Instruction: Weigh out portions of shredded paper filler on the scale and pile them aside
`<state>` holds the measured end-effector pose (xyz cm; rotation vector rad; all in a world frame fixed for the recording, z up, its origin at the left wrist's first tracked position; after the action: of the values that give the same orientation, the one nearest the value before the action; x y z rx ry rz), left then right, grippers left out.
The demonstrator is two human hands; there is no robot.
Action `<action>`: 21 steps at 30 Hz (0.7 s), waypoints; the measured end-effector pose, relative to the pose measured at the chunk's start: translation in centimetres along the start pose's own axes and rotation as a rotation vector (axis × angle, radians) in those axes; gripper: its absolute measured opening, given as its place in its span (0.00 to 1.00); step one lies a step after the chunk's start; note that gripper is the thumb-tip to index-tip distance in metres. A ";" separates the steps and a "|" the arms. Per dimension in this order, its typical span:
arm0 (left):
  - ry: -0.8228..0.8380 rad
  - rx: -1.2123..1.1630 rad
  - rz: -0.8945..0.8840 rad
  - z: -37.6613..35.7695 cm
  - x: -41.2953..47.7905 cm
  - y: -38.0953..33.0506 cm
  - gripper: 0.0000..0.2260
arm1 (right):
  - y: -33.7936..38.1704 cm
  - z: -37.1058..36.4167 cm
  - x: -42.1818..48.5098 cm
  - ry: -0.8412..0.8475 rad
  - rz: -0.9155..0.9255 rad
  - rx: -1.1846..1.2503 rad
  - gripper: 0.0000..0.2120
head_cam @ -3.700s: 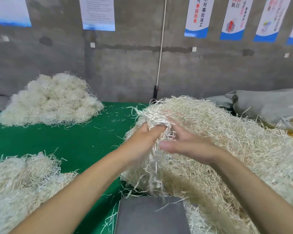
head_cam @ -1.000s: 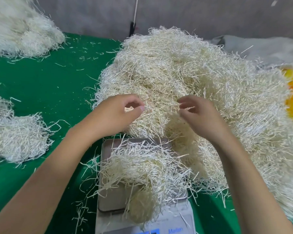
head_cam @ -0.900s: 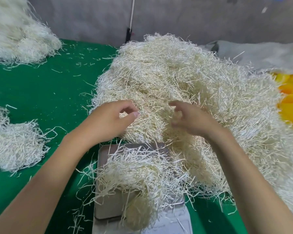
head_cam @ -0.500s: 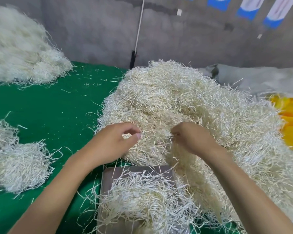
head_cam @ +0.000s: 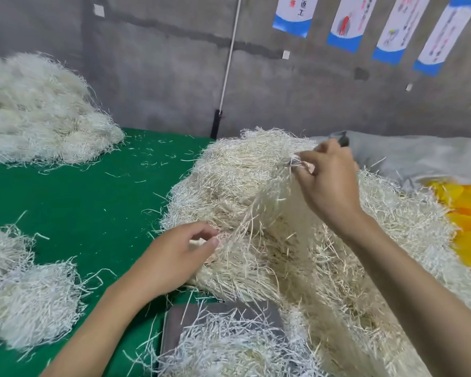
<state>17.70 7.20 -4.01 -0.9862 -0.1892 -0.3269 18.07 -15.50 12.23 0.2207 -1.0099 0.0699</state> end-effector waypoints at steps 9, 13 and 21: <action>-0.179 -0.151 0.101 1.6 0.0 -0.3 0.30 | 2.8 -3.5 3.1 0.336 -0.554 0.772 0.09; -0.133 -0.203 0.200 0.0 -0.4 -0.4 0.38 | 9.7 -7.0 -4.7 0.897 -0.415 0.922 0.09; -0.359 -0.544 0.373 3.1 0.0 1.6 0.31 | 8.5 -6.0 -4.6 0.716 -0.332 1.038 0.20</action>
<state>18.18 10.64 -3.56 -1.5892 -0.2421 0.1581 19.22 -5.74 6.55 1.2139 -0.1323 0.3438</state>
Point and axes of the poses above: each hand's wrist, its own x-axis towards the middle knuckle, its own z-axis out of the back of the hand, y = z × x, the point moved 9 cm from there along x, towards the middle knuckle, and after that the axes turned 10 degrees about -y, right-handed, at the moved point
